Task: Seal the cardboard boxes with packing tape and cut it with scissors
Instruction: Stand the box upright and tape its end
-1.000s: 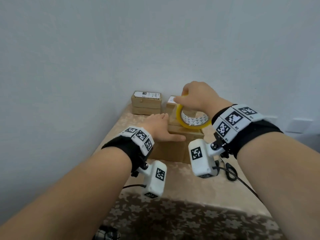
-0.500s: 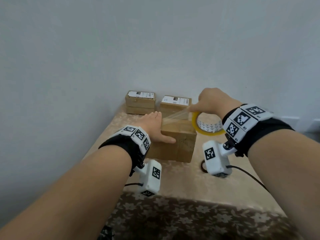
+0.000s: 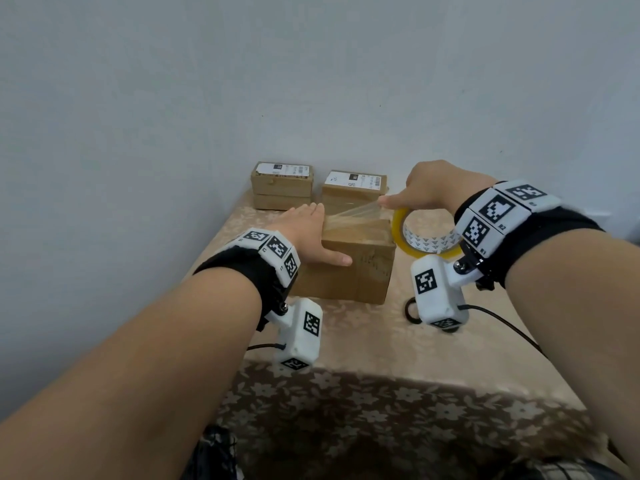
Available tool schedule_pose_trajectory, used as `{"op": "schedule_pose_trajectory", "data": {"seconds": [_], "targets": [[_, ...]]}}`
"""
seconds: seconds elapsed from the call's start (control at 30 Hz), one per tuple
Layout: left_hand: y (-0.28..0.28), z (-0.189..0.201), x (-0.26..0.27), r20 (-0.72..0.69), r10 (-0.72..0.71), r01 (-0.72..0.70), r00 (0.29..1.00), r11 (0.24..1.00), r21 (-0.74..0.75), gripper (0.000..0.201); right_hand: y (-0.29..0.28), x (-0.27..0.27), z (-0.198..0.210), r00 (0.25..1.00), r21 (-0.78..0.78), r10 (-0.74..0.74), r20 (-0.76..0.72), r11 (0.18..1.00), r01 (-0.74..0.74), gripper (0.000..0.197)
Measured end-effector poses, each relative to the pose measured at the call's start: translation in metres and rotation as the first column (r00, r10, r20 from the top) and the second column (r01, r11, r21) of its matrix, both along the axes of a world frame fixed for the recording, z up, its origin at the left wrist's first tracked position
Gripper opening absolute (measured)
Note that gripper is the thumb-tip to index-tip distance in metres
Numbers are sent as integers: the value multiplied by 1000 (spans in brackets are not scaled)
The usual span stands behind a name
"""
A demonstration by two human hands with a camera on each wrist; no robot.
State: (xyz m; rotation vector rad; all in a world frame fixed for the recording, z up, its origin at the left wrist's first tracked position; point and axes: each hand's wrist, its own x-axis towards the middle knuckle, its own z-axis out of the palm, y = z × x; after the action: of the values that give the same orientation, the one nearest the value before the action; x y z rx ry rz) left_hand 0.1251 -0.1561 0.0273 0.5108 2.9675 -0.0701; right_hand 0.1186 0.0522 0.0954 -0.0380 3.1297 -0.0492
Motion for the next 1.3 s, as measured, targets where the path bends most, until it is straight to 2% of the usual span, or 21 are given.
{"op": "schedule_pose_trajectory", "data": {"seconds": [0.13,0.3,0.5,0.73,0.93,1.1,1.2,1.3], "targets": [[0,1,0,4,0,0,1000,1000,4,125,-4,0,3,1000,40,-8,-10,999,8,65],[0,1,1,12,1,-1,1000,1000,-4,125,-4,4,3,998,35,-31,48,999,30,59],[0,1,2,12,1,-1,1000,1000,7,124,-1,4,-2,995,17,-45,85,999,44,63],[2,2,3,13,4,-4,1000,1000,8,123,5,10,-23,987,-101,-89,134,990,103,61],[3,2,4,25,-2,2,1000,1000,-8,121,4,15,-32,982,-133,-93,166,984,115,60],[16,7,6,62,36,-31,997,996,-78,117,0,24,-33,987,-73,-87,136,993,97,57],[44,5,8,64,-62,66,996,995,-73,115,-4,26,-31,991,-24,-70,118,997,74,56],[65,5,6,72,-168,169,983,986,3,114,-4,29,-29,994,19,-69,90,998,67,58]]}}
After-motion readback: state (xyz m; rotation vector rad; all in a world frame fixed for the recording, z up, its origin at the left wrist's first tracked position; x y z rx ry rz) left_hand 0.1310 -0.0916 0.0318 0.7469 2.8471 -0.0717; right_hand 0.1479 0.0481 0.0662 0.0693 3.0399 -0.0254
